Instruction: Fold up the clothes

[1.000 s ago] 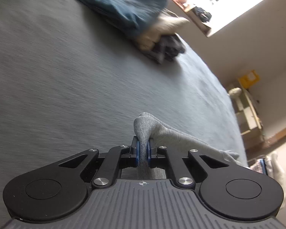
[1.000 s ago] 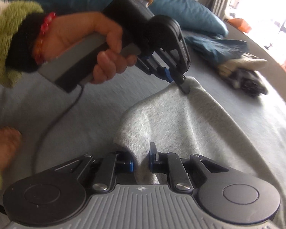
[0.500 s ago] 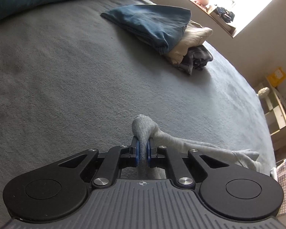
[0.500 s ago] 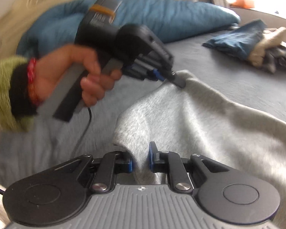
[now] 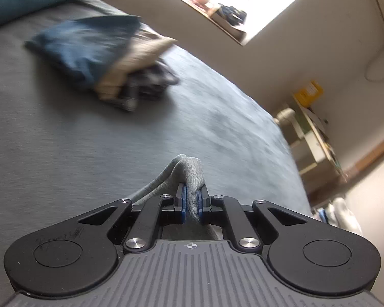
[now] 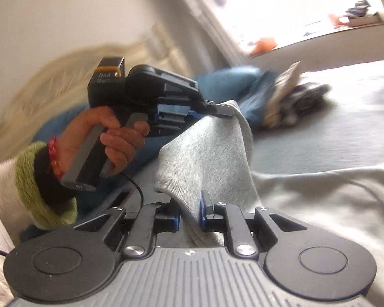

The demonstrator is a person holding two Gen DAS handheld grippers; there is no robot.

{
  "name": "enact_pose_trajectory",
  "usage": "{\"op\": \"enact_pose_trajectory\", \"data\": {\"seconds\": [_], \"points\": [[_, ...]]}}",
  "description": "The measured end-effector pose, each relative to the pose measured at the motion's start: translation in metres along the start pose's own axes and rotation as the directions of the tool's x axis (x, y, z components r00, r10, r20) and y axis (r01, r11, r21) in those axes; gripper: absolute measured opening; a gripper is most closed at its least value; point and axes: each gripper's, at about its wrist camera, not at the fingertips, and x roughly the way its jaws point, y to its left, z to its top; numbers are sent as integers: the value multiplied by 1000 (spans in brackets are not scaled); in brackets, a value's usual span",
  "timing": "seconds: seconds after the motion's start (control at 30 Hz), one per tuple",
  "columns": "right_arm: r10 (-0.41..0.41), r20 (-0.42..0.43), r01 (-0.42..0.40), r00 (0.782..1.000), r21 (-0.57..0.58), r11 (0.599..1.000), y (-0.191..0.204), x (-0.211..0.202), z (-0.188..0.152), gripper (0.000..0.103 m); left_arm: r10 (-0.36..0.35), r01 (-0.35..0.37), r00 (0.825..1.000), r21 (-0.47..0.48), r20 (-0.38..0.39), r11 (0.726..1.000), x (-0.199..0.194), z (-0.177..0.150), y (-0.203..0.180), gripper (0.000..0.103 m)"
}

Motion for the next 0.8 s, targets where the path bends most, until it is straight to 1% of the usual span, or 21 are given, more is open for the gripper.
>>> {"op": "enact_pose_trajectory", "data": {"seconds": [0.1,0.2,0.27,0.43,0.53,0.67,0.73,0.8], "points": [[-65,71,58,995,99,993,-22,-31,-3,16,-41,45,998,65,-52,997,34,3,-36,6],[-135,117,110,984,194,975,-45,-58,-9,16,-55,70,992,136,-115,988,69,0,-68,6],[-177,133,140,975,249,958,-58,-76,-15,15,-47,76,987,187,-151,979,95,-7,-87,6],[-281,138,217,950,357,909,-89,-112,-32,14,-17,78,973,259,-231,963,151,-27,-118,6],[-325,132,243,936,425,872,-105,-134,-46,12,-12,86,964,269,-266,959,173,-38,-129,6],[-385,116,286,916,486,826,-119,-157,-64,7,-4,84,958,270,-285,959,195,-54,-139,6],[-401,100,292,911,530,796,-130,-163,-72,7,-18,103,953,271,-301,957,207,-63,-138,10],[-406,90,286,910,574,767,-141,-169,-79,7,-30,123,946,273,-323,954,219,-69,-134,22]]}}
